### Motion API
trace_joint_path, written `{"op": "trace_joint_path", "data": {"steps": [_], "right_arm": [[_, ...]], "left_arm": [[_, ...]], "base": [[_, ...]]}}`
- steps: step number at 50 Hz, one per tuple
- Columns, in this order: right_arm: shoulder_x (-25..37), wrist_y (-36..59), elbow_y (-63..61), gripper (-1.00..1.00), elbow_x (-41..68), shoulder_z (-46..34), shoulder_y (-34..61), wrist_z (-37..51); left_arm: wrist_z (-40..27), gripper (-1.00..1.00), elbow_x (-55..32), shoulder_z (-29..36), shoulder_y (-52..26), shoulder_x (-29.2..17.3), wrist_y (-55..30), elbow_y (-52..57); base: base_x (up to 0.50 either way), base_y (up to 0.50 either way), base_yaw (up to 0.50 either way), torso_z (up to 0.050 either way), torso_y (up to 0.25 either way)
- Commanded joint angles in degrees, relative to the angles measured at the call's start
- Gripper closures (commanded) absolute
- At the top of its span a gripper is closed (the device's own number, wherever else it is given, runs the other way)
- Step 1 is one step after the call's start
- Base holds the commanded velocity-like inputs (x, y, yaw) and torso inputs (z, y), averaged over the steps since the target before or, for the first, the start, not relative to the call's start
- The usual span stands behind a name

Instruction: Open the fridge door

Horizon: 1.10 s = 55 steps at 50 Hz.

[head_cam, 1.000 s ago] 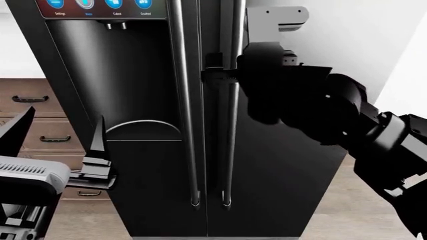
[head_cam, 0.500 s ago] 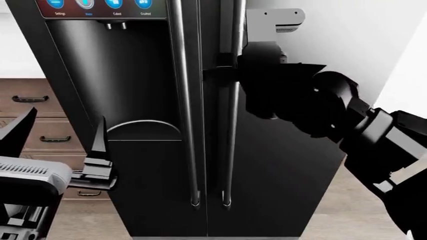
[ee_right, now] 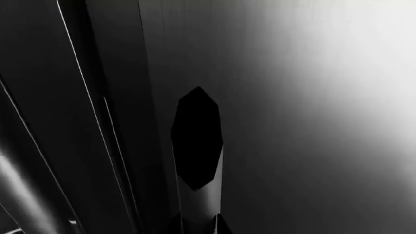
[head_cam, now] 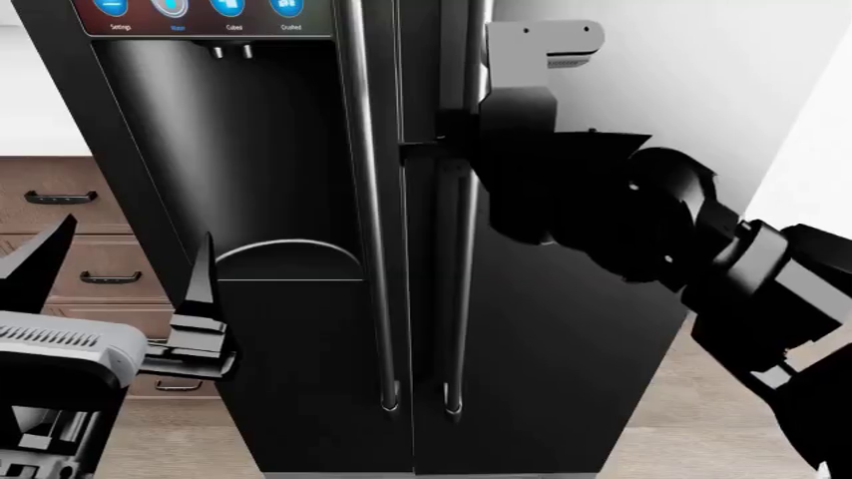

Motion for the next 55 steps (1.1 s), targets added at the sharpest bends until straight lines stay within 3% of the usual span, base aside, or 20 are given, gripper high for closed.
{"op": "trace_joint_path", "data": {"steps": [1, 31, 55], "right_arm": [[4.6, 0.7, -7.9, 1.00, -2.7, 0.8, 0.2, 4.2], [26.7, -7.6, -44.1, 1.00, -5.0, 4.7, -11.1, 11.5], [41.7, -15.5, -64.4, 1.00, -11.8, 7.5, -19.0, 15.4]], "left_arm": [[-0.1, -1.00, -0.1, 0.2, -0.4, 0.0, -0.3, 0.1], [-0.8, -1.00, -0.9, 1.5, -2.8, -0.1, -2.5, 0.7], [-1.1, -1.00, -1.7, 2.6, -5.4, 0.1, -4.1, 1.2]], "base": [[0.00, 0.00, 0.00, 0.000, 0.000], [0.00, 0.00, 0.00, 0.000, 0.001], [0.00, 0.00, 0.00, 0.000, 0.001]]}}
